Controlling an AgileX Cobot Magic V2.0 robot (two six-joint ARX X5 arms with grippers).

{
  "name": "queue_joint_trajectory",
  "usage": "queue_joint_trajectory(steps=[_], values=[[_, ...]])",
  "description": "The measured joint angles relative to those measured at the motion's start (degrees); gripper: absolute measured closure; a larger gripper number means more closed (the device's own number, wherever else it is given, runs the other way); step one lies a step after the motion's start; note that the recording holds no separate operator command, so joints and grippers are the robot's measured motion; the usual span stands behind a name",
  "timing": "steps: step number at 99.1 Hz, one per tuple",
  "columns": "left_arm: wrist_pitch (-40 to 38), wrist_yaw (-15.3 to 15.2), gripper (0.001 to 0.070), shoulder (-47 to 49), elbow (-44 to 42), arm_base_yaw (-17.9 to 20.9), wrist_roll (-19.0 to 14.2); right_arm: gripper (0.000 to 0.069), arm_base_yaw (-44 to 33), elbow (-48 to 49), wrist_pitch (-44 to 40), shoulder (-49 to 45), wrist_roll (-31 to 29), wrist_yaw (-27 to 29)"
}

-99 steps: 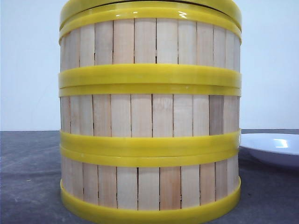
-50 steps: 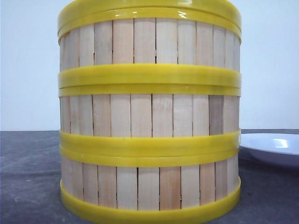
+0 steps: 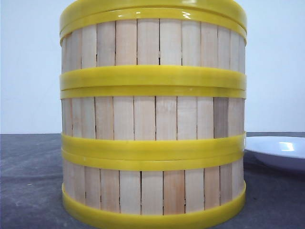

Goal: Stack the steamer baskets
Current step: 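Open the right gripper to release the lid on the stack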

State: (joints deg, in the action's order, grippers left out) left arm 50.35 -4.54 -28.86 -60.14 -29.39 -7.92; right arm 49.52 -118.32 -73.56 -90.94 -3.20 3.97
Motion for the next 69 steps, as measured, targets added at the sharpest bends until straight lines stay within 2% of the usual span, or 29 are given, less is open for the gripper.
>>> queue_joint_trajectory(steps=[13,35,61,69], values=[[0.0,0.0,0.0434,0.0,0.0,0.0,0.0,0.0337,1.2,-4.0,0.2,4.8,0.0,4.8],[-1.2,0.4,0.0434,0.0,0.0,0.0,0.0,0.0337,3.8,-4.2,-0.6,12.9,0.0,15.9],[-4.2,1.8,0.0434,0.0,0.4,0.0,0.0,0.0337,6.3,-3.0,-2.4,20.9,-0.3,24.3],[-5.2,2.9,0.0434,0.0,1.3,0.0,0.0,0.0337,6.4,0.0,-2.5,23.8,-1.2,24.8]])
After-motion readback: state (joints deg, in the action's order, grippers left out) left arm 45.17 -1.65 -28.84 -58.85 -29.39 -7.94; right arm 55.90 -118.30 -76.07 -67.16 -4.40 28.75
